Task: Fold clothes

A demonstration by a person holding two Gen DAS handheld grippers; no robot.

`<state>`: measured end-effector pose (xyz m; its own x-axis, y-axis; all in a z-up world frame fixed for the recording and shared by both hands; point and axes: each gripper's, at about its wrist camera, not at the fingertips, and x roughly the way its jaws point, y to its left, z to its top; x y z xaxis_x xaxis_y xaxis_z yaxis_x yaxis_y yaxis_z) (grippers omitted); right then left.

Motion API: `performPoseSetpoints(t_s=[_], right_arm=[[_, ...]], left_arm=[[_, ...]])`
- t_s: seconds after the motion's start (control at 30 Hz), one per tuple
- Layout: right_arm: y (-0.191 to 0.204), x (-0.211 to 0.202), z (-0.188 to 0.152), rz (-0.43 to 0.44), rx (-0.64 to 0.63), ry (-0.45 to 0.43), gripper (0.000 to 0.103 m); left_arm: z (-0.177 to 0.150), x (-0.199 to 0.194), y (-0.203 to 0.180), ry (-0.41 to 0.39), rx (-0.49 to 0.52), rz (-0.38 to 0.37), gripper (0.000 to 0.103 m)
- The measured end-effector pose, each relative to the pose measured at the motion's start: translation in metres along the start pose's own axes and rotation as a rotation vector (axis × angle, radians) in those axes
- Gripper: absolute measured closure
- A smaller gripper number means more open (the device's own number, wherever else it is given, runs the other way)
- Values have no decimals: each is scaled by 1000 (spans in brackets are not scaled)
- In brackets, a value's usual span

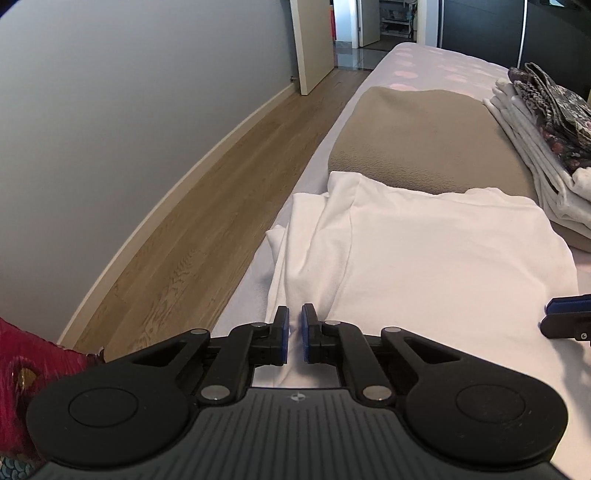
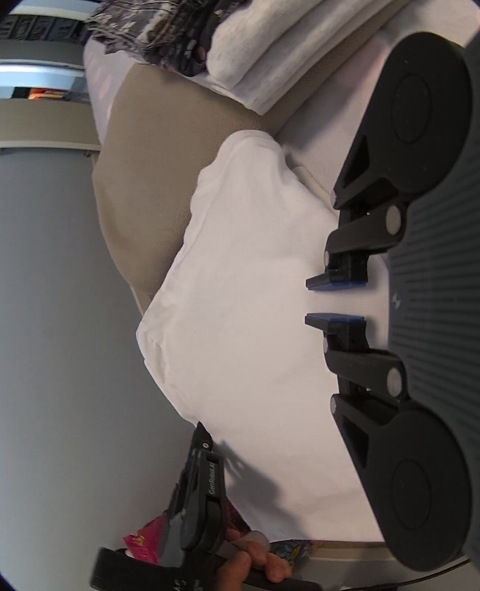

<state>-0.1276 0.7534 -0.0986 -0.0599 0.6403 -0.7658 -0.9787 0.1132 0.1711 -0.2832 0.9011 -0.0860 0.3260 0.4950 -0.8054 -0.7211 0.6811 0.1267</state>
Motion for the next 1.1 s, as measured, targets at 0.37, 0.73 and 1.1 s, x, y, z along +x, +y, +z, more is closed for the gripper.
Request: performPoseSetpoints(t_s=[0.37,0.73,1.1], right_arm=[[8,-65,3,29,23,11,73],[44,-168,-16,22,-42,-32,62],[62,-235,-73,13,-87,-77,57]], left_arm=[[-13,-105,-18,-65,-42,38,87],[-44,-214,-76,-67,-121,124,44],[-101,-279,-132,-155,-261,135,34]])
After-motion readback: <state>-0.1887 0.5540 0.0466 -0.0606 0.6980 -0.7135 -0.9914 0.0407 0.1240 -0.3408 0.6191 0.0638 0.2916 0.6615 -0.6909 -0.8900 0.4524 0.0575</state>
